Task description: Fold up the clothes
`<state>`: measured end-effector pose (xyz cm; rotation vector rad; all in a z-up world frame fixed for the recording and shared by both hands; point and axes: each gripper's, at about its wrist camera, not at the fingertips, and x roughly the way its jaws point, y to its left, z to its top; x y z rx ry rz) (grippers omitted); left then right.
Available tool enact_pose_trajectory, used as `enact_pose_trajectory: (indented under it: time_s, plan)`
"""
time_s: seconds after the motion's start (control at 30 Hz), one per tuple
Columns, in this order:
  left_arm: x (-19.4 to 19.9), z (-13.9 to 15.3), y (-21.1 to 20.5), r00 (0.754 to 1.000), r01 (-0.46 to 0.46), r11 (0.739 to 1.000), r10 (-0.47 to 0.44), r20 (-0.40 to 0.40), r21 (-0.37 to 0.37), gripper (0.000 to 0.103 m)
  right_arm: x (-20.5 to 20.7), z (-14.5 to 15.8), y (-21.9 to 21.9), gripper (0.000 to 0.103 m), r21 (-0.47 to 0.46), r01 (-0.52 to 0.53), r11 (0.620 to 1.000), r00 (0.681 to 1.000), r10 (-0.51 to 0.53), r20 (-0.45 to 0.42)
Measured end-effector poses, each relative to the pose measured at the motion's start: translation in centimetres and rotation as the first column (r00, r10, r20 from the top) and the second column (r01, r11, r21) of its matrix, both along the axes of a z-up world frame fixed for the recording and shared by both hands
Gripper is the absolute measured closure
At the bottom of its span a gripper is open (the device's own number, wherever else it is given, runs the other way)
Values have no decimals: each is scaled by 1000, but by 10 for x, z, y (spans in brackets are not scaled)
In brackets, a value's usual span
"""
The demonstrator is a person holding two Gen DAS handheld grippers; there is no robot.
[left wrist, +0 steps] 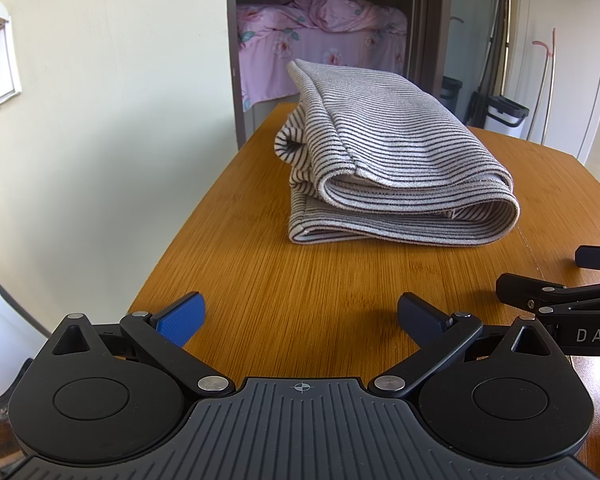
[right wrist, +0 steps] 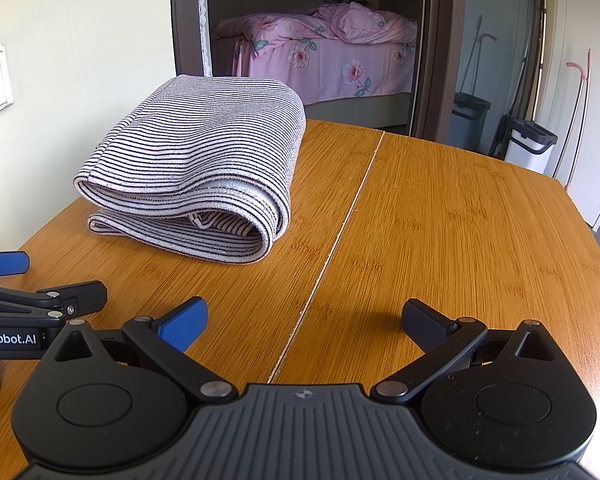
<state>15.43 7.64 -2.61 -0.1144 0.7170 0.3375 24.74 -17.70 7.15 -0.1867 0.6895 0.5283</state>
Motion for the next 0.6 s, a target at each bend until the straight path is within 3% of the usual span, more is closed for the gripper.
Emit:
enact_pose_trajectory:
  time_s: [0.6]
  plan:
    - [-4, 2, 4, 1000, 15, 1000, -14, 26, -23, 0, 0, 0, 2, 0, 0, 3, 1000, 1000, -3, 0]
